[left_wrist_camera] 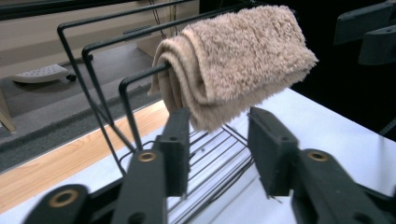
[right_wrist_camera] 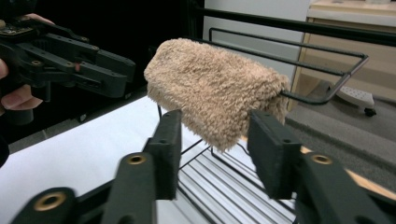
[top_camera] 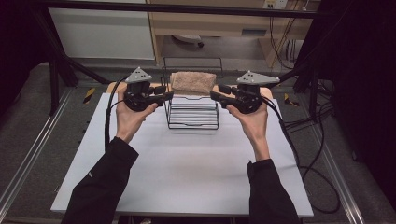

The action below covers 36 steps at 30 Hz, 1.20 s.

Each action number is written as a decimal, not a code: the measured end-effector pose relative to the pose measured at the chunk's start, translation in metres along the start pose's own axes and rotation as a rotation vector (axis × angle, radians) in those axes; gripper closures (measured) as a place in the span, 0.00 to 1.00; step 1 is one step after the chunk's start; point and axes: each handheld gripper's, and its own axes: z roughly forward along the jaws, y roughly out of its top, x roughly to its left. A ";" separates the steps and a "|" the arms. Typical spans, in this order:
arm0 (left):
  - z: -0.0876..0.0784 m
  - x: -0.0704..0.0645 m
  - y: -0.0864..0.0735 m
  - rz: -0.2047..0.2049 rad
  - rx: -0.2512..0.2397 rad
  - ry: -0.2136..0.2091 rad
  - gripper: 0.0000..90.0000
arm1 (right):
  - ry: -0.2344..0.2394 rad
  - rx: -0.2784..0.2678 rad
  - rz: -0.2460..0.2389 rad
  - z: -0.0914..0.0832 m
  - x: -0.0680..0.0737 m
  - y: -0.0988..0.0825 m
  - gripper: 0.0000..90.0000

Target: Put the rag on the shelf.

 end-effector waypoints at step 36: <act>-0.053 0.010 -0.117 -0.037 0.115 0.036 0.07 | 0.003 0.103 0.073 -0.046 -0.012 -0.091 0.06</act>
